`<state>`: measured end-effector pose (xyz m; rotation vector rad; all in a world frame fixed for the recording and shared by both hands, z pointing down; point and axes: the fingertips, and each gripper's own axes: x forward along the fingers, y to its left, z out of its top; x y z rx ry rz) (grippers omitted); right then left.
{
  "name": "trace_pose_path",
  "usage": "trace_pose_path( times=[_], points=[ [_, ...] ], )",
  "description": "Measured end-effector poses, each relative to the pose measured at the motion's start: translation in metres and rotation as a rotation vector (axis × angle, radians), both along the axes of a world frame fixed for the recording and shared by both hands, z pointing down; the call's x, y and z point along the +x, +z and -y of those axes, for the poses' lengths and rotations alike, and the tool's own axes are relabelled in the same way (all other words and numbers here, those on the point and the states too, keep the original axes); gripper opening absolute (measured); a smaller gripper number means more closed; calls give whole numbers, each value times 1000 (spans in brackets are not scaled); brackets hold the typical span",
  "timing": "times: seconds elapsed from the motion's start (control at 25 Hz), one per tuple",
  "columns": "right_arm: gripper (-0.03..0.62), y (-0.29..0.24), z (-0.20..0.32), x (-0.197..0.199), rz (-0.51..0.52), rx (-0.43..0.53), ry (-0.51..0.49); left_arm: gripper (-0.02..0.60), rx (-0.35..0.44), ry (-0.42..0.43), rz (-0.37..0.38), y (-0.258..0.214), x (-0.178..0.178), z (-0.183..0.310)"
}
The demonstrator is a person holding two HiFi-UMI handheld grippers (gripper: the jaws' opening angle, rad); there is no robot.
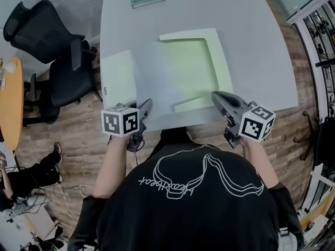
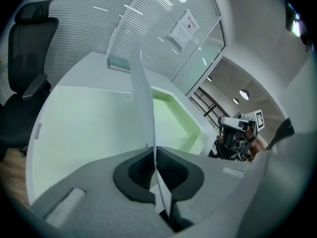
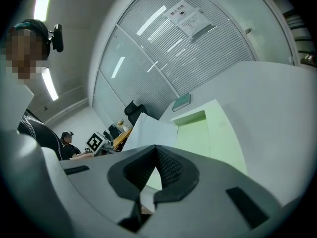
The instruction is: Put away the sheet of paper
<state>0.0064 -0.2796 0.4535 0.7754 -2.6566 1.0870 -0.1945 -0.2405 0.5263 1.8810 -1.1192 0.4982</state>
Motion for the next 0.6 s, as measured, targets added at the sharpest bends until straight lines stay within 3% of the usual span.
trace_pose_path(
  times=[0.6],
  points=[
    [9, 0, 11, 15, 6, -5, 51, 9, -52, 44, -93, 10, 32, 25]
  ],
)
